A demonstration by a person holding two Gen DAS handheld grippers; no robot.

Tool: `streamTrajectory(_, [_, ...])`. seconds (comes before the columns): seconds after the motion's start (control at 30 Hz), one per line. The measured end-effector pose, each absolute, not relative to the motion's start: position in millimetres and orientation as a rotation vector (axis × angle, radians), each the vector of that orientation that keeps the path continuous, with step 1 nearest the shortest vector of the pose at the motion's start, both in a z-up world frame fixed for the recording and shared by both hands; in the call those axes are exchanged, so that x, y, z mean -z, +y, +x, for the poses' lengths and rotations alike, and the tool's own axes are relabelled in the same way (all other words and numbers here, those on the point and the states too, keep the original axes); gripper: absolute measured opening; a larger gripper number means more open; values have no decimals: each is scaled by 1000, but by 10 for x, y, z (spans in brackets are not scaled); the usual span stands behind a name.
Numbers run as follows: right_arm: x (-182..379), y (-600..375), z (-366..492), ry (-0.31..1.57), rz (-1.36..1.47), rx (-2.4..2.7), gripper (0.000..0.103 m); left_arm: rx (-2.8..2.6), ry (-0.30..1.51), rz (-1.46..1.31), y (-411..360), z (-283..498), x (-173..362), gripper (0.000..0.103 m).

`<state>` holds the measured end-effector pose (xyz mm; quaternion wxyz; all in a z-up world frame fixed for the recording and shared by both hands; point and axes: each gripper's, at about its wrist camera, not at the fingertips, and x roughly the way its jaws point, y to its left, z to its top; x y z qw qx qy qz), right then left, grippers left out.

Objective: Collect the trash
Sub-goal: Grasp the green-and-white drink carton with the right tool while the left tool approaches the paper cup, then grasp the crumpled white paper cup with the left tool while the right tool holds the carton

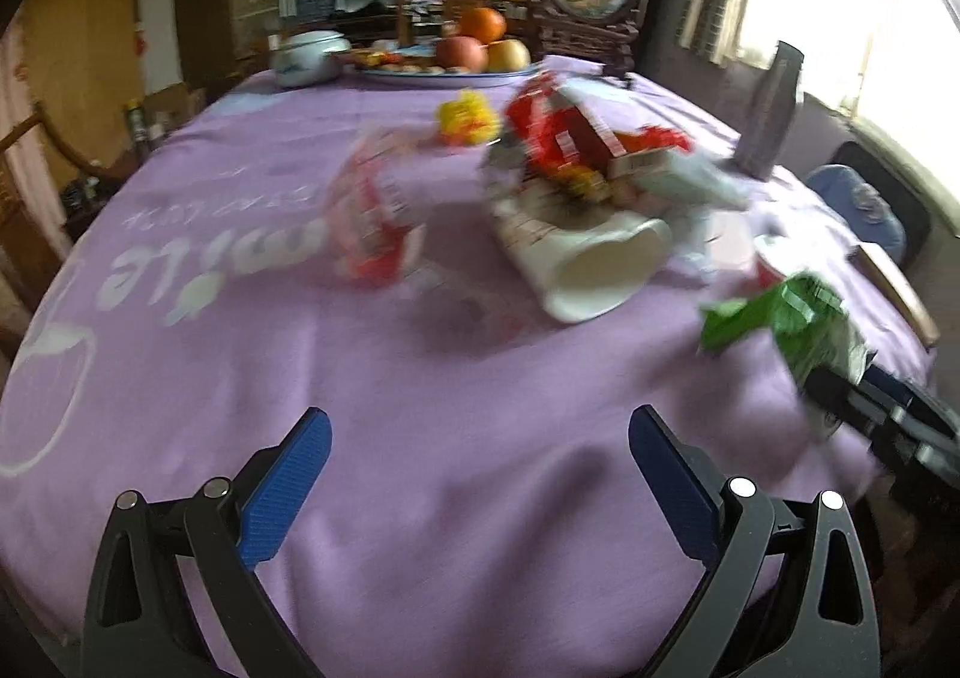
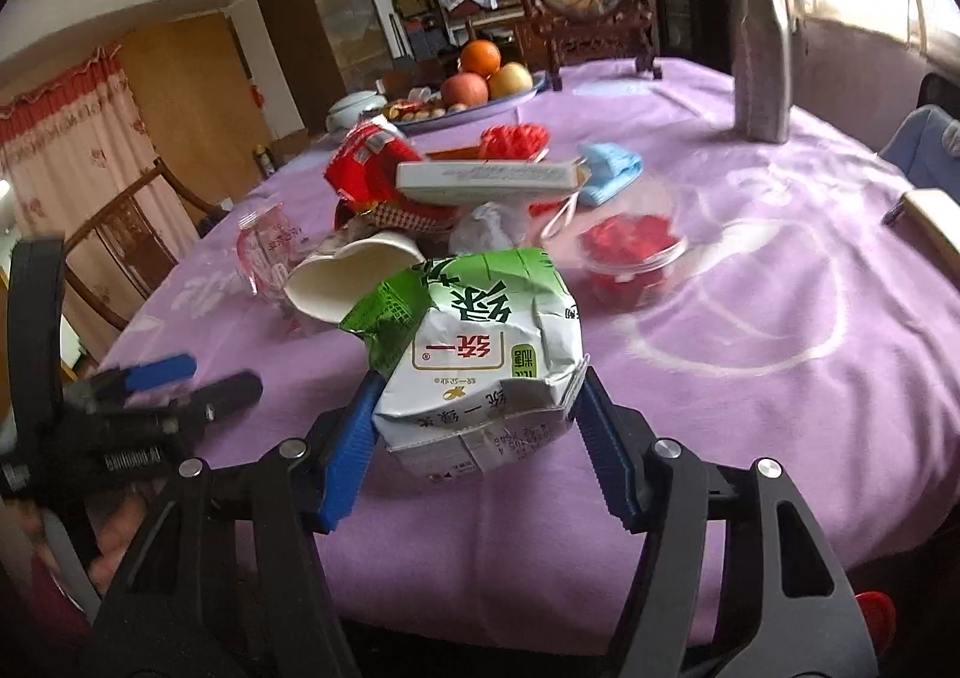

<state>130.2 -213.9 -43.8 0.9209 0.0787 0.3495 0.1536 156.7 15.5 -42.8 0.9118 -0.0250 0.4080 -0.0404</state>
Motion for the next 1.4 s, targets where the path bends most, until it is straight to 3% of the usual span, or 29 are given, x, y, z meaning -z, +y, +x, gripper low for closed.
streamTrajectory(0.27, [500, -2404, 1190, 712, 171, -256, 64, 165, 830, -33, -338, 2147, 225, 97])
streamTrajectory(0.4, [500, -2498, 1224, 704, 213, -255, 86, 128, 882, 10, -526, 2510, 361, 97])
streamTrajectory(0.53, [461, -2468, 1263, 683, 197, -254, 87, 108, 918, -28, -399, 2618, 420, 97])
streamTrajectory(0.57, [463, -2445, 1263, 681, 187, -256, 84, 104, 919, -56, -316, 2622, 427, 95])
streamTrajectory(0.6, [465, -2415, 1267, 678, 172, -261, 69, 97, 920, -68, -243, 2613, 434, 85])
streamTrajectory(0.63, [476, -2390, 1268, 680, 161, -265, 64, 89, 928, -78, -155, 2607, 452, 77])
streamTrajectory(0.67, [484, -2380, 1255, 679, 160, -272, 64, 93, 943, -90, -78, 2595, 473, 64])
streamTrajectory(0.7, [484, -2383, 1239, 673, 163, -274, 63, 107, 965, -117, 21, 2581, 500, 59])
streamTrajectory(0.8, [485, -2403, 1209, 669, 173, -282, 63, 137, 975, -184, 222, 2462, 506, 57])
streamTrajectory(0.87, [487, -2399, 1193, 668, 173, -292, 65, 123, 954, -186, 286, 2392, 476, 60])
streamTrajectory(0.9, [489, -2393, 1194, 669, 172, -298, 66, 113, 944, -178, 286, 2377, 458, 72])
streamTrajectory(0.97, [508, -2393, 1202, 678, 183, -294, 66, 102, 907, -157, 223, 2347, 393, 87])
streamTrajectory(1.07, [547, -2418, 1226, 702, 213, -312, 66, 100, 839, -85, 2, 2311, 267, 97])
streamTrajectory(1.27, [567, -2409, 1220, 705, 212, -308, 69, 98, 828, 56, -534, 2589, 204, 97])
streamTrajectory(1.4, [580, -2411, 1216, 715, 216, -314, 69, 41, 933, 139, -564, 2870, 432, 99])
